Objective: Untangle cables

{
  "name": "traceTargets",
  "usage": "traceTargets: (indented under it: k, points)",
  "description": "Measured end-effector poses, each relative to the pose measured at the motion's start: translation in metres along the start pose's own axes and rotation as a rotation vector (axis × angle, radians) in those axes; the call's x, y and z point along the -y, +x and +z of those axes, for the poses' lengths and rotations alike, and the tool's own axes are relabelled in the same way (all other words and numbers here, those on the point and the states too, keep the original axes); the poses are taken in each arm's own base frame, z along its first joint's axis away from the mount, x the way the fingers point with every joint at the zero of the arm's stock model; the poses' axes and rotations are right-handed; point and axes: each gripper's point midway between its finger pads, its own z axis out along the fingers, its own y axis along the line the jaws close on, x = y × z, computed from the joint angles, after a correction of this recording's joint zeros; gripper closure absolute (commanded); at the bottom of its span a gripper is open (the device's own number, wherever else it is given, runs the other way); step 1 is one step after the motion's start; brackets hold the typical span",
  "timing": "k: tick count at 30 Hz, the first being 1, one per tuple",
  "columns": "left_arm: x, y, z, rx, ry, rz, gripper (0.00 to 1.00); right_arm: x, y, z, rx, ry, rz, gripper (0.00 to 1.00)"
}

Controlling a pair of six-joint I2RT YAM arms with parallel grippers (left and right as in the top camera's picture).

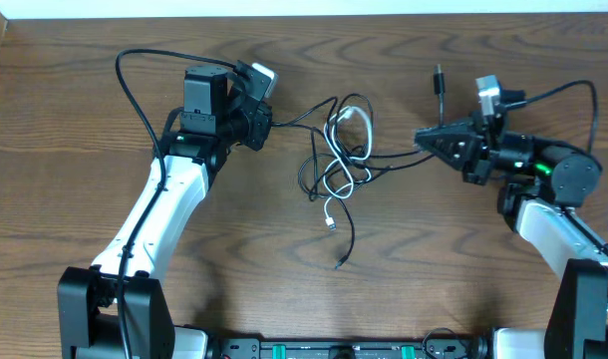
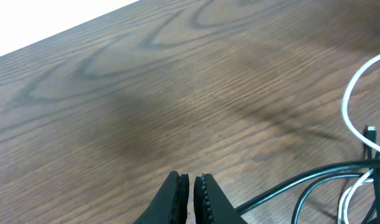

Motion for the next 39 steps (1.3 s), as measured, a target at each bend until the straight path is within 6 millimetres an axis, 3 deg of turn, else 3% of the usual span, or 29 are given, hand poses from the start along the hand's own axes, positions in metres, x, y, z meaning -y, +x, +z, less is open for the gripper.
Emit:
traceTargets:
  k: [12,23,31,39]
  points:
    - [-0.015,0.004,-0.001,-0.022,-0.083,-0.007,0.92,0.036,-0.016,-0.067,0.112,0.188,0.118,0.99]
    - [-0.05,0.014,-0.009,-0.05,-0.216,-0.083,0.92,0.055,-0.023,-0.141,0.236,0.36,0.187,0.99]
    - [-0.089,0.04,-0.025,-0.098,-0.298,-0.205,0.92,0.055,-0.023,-0.163,0.262,0.407,0.192,0.99]
    - [-0.116,0.06,-0.04,-0.134,-0.35,-0.288,0.93,0.055,-0.023,-0.177,0.284,0.437,0.192,0.99]
